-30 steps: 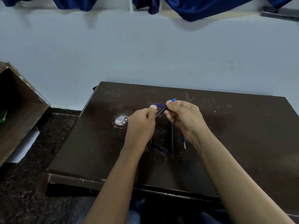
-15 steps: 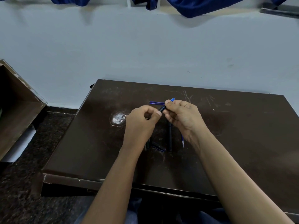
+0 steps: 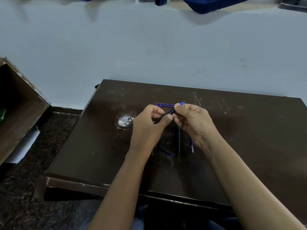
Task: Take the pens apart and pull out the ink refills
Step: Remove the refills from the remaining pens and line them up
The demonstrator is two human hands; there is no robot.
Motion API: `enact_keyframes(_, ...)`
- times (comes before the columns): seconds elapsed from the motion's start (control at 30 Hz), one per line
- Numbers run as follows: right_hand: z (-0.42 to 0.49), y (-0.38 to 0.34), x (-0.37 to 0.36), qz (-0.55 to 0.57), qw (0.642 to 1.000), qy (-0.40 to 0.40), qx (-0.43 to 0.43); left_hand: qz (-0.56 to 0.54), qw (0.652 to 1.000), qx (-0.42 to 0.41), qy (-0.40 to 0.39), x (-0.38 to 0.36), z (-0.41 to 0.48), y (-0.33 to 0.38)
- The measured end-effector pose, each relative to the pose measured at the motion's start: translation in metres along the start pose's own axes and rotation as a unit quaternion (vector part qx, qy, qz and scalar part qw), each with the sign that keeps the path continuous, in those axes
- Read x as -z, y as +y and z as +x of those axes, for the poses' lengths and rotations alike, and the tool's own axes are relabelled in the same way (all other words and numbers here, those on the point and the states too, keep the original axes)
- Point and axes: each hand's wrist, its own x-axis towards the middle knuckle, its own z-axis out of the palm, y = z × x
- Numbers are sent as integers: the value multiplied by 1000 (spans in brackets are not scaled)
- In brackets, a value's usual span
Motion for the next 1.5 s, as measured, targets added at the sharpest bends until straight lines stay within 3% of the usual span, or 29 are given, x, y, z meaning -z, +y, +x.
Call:
enact_keyframes(0.1, 1, 2, 0, -11, 1000, -3, 2, 44, 998, 35, -26, -1, 0, 1)
enact_keyframes(0.2, 0, 4, -1, -16, 1000, -8, 4, 58, 997, 20, -35, 2, -1, -1)
enact_keyframes(0.33, 1, 4, -1, -7, 1000, -13, 1, 39, 999, -1, -19, 2, 0, -4)
enact_keyframes(0.5, 1, 5, 0, -25, 999, -22, 4, 17, 997, 26, -77, -2, 1, -4)
enact_keyframes(0.73, 1, -5, 9, 37, 985, -163, -32, -22, 995, 49, -79, 1, 1, -2)
enact_keyframes(1.0, 2, 1, 7, 7, 996, -86, -11, -39, 993, 55, -92, 1, 0, 2)
enact_keyframes(1.2, 2, 0, 8, 48, 984, -173, 0, -28, 994, 57, -87, 2, 1, 0)
enact_keyframes(1.5, -1, 7, 2, 15, 997, -71, 21, -8, 995, 43, -93, 4, 0, 1)
